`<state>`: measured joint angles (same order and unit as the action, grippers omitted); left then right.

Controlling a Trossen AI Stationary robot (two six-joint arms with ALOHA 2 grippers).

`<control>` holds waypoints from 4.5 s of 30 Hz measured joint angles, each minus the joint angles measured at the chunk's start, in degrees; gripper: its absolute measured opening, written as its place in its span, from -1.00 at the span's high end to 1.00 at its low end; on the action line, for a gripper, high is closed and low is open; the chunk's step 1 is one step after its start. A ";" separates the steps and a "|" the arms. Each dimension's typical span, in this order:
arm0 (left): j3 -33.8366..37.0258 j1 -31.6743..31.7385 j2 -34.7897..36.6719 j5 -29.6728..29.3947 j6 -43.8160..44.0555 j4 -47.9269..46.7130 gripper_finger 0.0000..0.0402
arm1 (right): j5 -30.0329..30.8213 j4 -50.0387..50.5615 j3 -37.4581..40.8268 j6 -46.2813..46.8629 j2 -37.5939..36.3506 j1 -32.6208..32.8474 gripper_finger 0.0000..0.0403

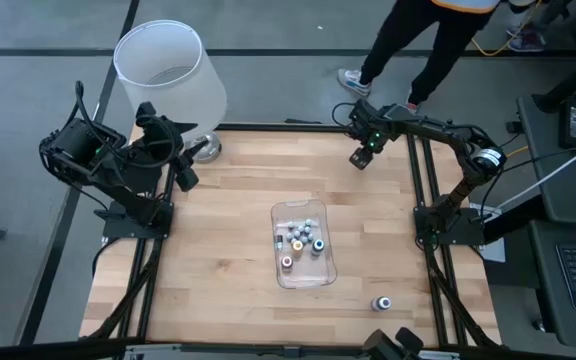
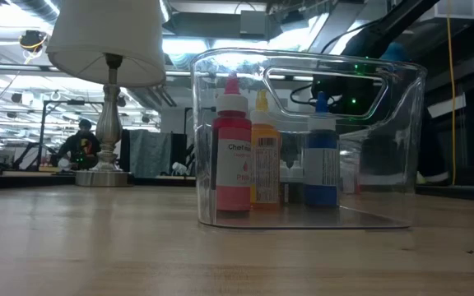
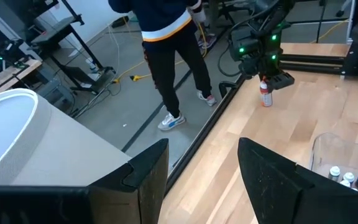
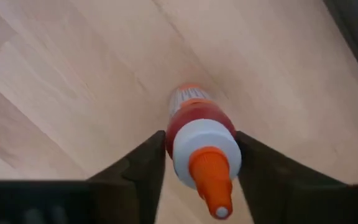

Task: Pick & Place food coloring
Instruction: Put the large orange food coloring bottle into the transparent container, then put the large purple food coloring bottle into the transparent container

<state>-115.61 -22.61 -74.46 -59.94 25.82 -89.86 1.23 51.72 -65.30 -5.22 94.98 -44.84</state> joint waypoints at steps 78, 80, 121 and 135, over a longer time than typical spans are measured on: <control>-0.01 0.00 0.00 11.68 -5.09 -0.16 0.07 | -2.82 10.57 -38.31 3.52 19.45 63.34 0.26; -0.01 0.00 0.00 11.68 -5.11 -0.16 0.07 | -2.86 9.87 -36.81 3.52 19.47 63.35 0.26; -0.02 -0.02 0.00 12.09 -3.90 -0.16 0.07 | -5.88 4.68 -33.51 5.40 21.97 61.11 -0.06; -0.02 -0.02 0.00 12.09 -5.08 -0.16 0.07 | 10.44 28.11 -43.38 14.53 16.97 64.51 -0.07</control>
<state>-115.63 -22.63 -74.46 -47.86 20.75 -90.02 11.67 79.83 -108.68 9.31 111.95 19.67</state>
